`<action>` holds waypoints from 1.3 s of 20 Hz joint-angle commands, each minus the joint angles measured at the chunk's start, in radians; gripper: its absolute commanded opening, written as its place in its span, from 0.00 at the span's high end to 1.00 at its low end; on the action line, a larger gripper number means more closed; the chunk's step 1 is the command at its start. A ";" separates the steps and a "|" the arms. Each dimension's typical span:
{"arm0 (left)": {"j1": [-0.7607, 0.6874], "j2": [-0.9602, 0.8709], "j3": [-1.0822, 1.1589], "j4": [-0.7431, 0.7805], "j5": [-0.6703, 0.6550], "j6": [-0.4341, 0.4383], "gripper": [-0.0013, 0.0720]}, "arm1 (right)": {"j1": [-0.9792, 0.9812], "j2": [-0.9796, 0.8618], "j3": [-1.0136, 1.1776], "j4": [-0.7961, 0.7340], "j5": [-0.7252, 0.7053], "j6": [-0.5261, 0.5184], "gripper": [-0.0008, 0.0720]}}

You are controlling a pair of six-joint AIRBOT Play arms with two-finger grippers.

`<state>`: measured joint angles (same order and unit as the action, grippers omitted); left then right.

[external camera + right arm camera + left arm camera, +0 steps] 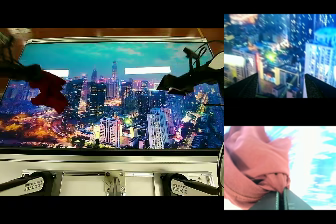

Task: Fold the shirts.

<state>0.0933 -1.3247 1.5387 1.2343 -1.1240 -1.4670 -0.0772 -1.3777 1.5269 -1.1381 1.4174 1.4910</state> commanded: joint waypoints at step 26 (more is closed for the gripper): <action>-0.219 0.275 -0.666 -0.037 0.033 -0.204 0.23 | 0.277 0.045 -0.417 -0.018 -0.239 -0.055 0.04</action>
<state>-0.1856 -1.0409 0.8856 1.2037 -1.0969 -1.6470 0.1650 -1.2716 1.1713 -1.1580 1.2709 1.4357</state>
